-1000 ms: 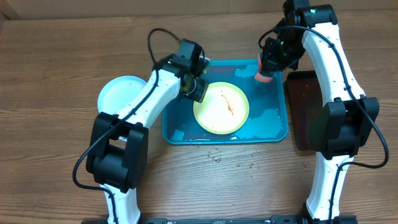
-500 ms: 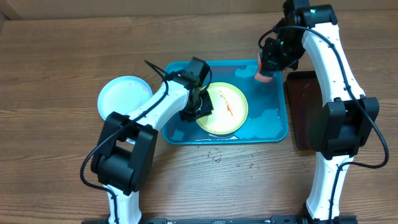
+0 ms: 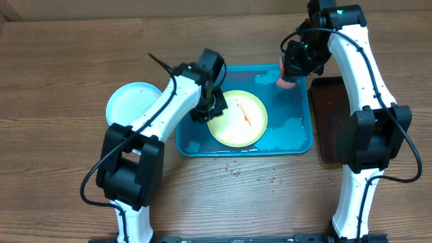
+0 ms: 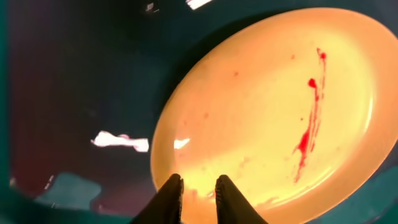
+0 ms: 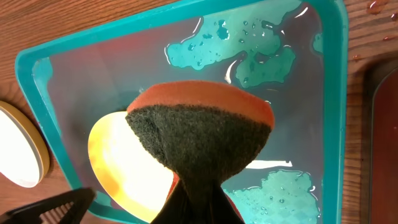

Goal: Clean dirty plates on tray and stack at the side
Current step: 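Hold the yellow plate rim with the left gripper, steadying it, then lower the sponge onto the yellow plate with the right gripper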

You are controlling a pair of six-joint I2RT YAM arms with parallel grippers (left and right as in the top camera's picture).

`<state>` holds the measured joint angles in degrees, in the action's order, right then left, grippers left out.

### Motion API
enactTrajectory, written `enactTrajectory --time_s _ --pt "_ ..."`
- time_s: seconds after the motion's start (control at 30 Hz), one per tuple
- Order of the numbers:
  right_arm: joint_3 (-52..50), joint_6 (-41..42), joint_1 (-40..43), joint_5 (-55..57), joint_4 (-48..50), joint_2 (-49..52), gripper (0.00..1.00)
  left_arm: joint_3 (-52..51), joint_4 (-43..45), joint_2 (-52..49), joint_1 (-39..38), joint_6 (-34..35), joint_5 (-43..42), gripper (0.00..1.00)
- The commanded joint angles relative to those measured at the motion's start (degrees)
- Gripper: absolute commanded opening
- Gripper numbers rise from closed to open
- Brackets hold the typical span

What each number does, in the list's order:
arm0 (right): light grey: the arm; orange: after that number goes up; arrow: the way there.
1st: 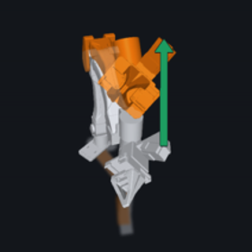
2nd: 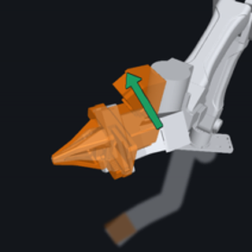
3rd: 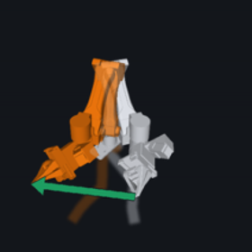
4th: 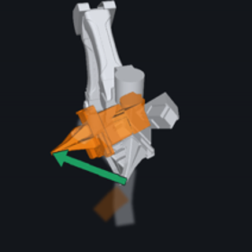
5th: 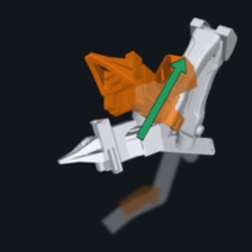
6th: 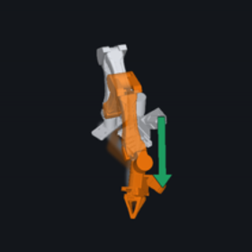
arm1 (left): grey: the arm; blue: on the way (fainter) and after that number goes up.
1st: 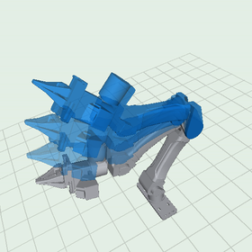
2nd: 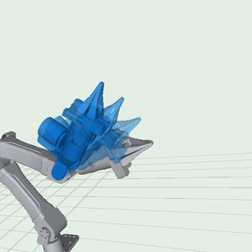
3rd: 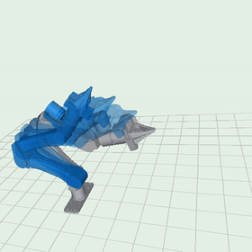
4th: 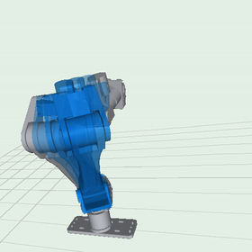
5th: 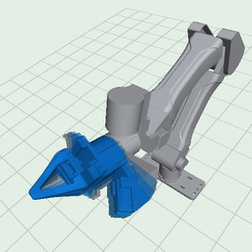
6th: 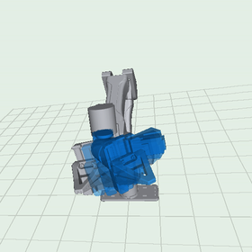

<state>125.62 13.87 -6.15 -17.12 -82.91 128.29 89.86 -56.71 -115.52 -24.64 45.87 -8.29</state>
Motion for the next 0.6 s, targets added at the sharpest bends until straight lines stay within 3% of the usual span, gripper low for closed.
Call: enactTrajectory --time_s 0.0,0.13,0.43,0.5,0.57 --pt "1.1 -0.4 -0.3 0.1 0.2 -1.5 0.05 0.8 -4.5 0.1 -0.2 5.7 2.5 0.23" --pt "1.1 -0.5 -0.3 0.1 0.2 -1.5 0.05 -1.7 -3.6 0.1 -0.3 6.1 2.5 0.25" --pt "1.1 -0.5 -0.3 0.1 0.0 -1.5 0.05 -12.5 8.7 0.0 -0.4 12.5 -0.9 0.31" --pt "1.1 -0.5 -0.3 0.1 0.0 -1.5 0.05 -12.8 10.6 0.0 -0.4 12.4 -1.0 0.27" --pt "1.1 -0.5 -0.3 0.1 0.0 -1.5 0.05 -12.8 12.2 0.0 -0.4 11.7 -0.7 0.14"
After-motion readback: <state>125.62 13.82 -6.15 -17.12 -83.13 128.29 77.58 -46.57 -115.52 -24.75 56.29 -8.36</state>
